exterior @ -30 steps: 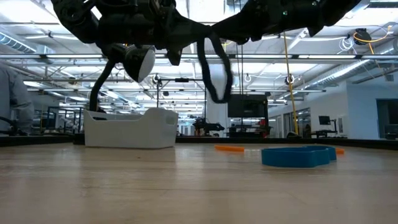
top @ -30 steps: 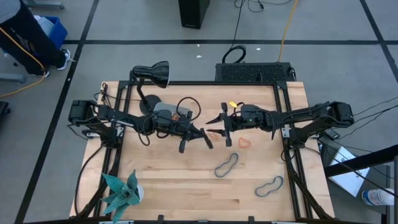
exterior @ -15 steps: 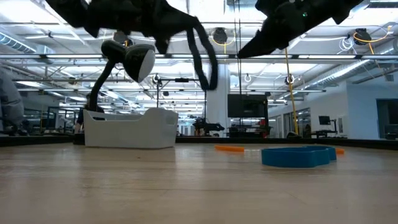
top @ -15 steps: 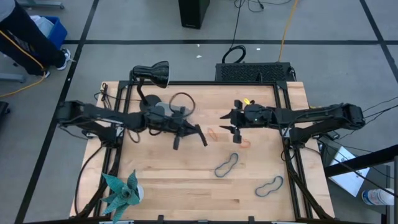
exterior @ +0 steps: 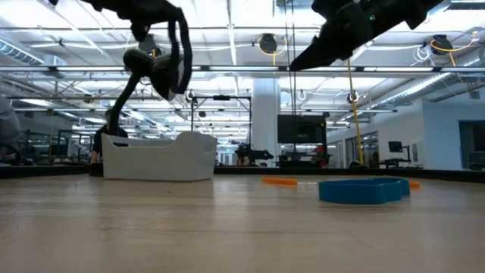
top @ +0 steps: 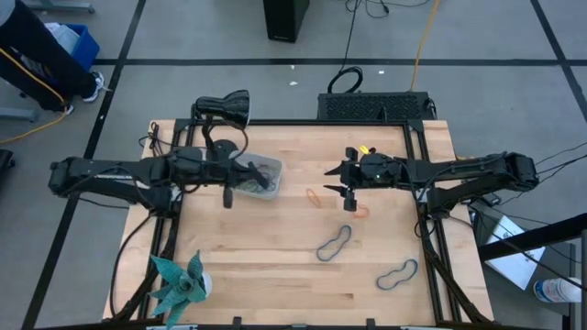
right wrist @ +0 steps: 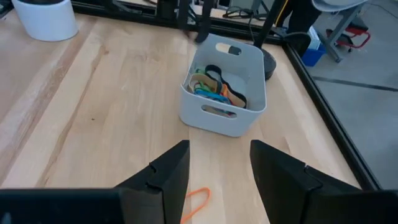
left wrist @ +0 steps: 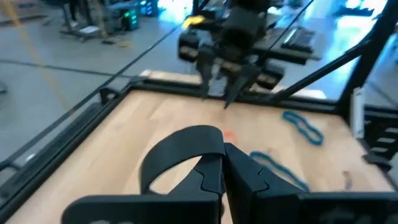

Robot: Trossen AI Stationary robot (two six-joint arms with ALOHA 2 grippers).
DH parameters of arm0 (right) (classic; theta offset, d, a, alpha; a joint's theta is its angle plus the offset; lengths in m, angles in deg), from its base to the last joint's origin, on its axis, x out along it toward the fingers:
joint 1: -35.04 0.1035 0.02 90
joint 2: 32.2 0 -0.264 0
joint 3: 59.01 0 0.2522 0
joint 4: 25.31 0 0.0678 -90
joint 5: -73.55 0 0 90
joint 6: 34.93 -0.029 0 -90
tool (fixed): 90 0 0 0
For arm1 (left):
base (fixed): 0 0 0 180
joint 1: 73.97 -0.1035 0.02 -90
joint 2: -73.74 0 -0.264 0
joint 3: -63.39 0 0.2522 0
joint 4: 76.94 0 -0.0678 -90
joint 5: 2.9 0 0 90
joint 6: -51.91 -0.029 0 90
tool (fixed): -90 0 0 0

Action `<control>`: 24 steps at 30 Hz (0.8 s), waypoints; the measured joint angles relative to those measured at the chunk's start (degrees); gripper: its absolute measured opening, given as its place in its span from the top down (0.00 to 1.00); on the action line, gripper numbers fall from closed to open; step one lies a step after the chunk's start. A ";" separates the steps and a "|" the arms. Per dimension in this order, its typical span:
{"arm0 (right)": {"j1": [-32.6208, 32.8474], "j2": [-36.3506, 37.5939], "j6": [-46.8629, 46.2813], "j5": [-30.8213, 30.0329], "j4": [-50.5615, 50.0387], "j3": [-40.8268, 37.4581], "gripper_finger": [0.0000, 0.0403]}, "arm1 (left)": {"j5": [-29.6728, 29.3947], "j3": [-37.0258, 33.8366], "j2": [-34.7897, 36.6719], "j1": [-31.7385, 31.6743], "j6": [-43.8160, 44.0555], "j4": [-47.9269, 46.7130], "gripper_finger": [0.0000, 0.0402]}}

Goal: Pick and place rubber bands into bin
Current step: Put the black rubber band into the gray bin

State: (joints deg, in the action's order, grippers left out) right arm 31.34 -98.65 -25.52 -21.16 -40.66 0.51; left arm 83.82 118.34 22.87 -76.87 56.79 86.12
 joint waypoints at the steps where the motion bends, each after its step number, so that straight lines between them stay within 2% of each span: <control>1: 0.00 0.00 0.15 0.00 0.19 0.00 0.60 | -1.11 0.00 0.06 0.00 -0.11 -1.04 0.99; 6: 0.00 0.00 0.44 0.00 0.22 0.00 0.60 | -10.83 0.00 -3.53 -0.25 2.24 -7.66 0.98; 9: 0.00 0.00 0.44 0.00 0.22 0.00 0.60 | -14.77 -0.02 -7.23 -1.11 4.76 -10.98 0.99; 13: 0.00 0.00 -0.17 0.00 0.20 0.00 0.60 | -16.11 -0.02 -12.97 -2.73 7.55 -11.58 0.98; 24: 0.00 -0.02 -1.20 0.00 0.06 0.00 0.59 | -14.78 -0.02 -27.02 -5.16 13.92 -11.55 0.96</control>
State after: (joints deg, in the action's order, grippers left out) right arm 31.34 -98.67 -26.73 -21.16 -40.59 0.51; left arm 69.04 118.32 -4.15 -82.03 70.71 74.56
